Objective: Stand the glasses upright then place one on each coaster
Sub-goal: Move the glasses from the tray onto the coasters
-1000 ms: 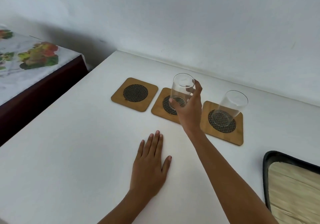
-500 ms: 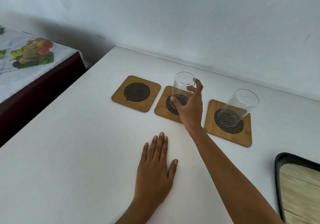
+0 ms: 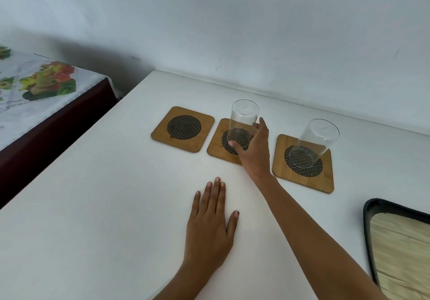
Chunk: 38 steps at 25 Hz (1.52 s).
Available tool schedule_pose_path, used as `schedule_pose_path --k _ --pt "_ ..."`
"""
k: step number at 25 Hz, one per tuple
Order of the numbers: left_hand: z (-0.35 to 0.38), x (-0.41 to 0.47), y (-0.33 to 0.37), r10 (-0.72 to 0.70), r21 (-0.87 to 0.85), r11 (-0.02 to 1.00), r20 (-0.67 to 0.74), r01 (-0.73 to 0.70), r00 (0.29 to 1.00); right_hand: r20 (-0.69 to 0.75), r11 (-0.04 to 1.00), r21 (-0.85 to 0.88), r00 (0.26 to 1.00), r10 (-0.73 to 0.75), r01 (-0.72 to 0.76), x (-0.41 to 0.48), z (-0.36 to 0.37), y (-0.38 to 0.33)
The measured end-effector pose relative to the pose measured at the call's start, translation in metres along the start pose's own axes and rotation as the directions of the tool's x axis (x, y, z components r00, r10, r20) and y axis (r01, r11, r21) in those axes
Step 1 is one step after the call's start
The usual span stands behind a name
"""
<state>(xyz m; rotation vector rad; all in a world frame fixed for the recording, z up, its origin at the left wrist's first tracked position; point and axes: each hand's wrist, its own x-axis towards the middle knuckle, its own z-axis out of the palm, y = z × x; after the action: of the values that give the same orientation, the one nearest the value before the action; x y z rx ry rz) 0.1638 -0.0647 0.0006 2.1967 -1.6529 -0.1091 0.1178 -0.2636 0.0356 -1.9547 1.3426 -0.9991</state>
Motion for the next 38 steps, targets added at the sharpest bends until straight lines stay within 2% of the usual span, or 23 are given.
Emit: schedule_pose_path --k 7,14,18,22,28,30,33,35,38 --pt "0.000 0.001 -0.004 0.037 0.009 0.999 -0.031 -0.037 0.999 -0.183 0.991 0.071 0.978 -0.097 0.112 -0.043 -0.058 -0.004" --pt "0.000 0.000 -0.007 0.081 0.010 0.997 -0.043 -0.081 0.996 -0.348 0.992 0.073 0.935 -0.072 0.104 -0.121 -0.160 -0.004" --pt "-0.003 -0.002 -0.005 0.096 -0.025 0.995 -0.072 -0.098 0.993 -0.453 0.998 0.055 0.892 0.005 0.023 -0.173 -0.221 0.016" --pt "-0.006 -0.017 0.034 0.087 -0.262 0.959 -0.080 -0.105 0.993 -0.561 0.998 -0.011 0.827 0.042 -0.058 -0.226 -0.281 0.044" --pt "0.020 -0.041 0.147 0.296 -0.373 0.881 -0.043 -0.290 0.954 -0.719 0.976 -0.024 0.682 0.135 -0.218 -0.277 -0.339 0.088" --pt "0.035 -0.047 0.168 0.320 -0.330 0.894 -0.005 -0.304 0.947 -0.777 0.964 -0.012 0.609 0.157 -0.264 -0.285 -0.351 0.100" --pt "0.047 -0.054 0.179 0.347 -0.173 0.925 0.032 -0.337 0.937 -0.824 0.935 0.024 0.522 0.219 -0.354 -0.290 -0.367 0.120" --pt "0.049 -0.055 0.180 0.345 -0.114 0.934 0.030 -0.340 0.938 -0.785 0.902 0.100 0.524 0.330 -0.419 -0.286 -0.380 0.135" --pt "0.052 -0.055 0.181 0.341 -0.072 0.938 0.002 -0.340 0.940 -0.682 0.875 0.132 0.598 0.421 -0.466 -0.277 -0.395 0.152"
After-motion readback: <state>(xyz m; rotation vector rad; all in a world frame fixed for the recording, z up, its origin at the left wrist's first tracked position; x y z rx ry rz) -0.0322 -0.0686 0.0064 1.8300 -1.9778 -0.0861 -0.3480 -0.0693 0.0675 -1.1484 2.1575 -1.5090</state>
